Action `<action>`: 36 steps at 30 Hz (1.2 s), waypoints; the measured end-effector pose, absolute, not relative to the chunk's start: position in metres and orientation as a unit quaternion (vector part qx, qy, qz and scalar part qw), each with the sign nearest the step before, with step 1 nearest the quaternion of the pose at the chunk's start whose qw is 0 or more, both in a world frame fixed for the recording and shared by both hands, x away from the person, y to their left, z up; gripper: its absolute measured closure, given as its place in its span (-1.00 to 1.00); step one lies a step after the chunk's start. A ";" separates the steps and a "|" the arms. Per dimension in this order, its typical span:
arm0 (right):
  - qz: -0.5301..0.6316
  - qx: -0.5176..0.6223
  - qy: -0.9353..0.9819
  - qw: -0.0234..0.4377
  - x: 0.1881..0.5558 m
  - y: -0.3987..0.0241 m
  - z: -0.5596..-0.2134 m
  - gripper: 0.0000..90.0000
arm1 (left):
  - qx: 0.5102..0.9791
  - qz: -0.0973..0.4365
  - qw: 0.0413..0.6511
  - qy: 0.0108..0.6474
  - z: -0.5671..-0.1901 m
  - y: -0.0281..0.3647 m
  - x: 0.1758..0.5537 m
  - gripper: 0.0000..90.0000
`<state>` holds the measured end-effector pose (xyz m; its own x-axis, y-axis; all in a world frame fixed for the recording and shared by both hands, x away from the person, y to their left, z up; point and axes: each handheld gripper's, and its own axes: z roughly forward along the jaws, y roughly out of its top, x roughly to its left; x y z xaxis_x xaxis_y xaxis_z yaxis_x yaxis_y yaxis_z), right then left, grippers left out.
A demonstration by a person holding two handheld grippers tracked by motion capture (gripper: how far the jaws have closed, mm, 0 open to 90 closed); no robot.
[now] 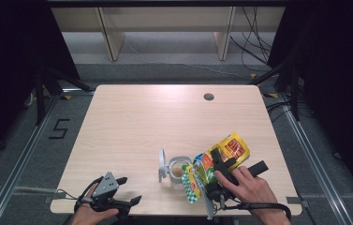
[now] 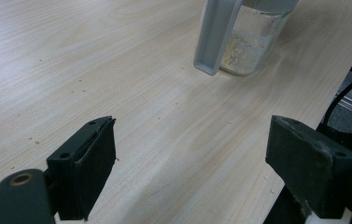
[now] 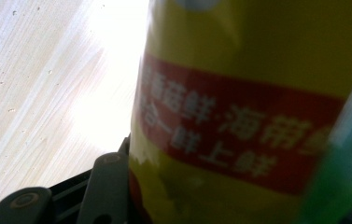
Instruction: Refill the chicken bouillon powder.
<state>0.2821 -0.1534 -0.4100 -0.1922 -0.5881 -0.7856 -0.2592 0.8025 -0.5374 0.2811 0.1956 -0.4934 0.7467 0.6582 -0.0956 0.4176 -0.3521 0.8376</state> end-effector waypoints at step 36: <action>-0.139 -0.282 0.757 0.573 0.281 -0.152 -0.409 0.23 | 0.814 0.133 0.459 0.328 -0.492 0.198 0.282 -0.66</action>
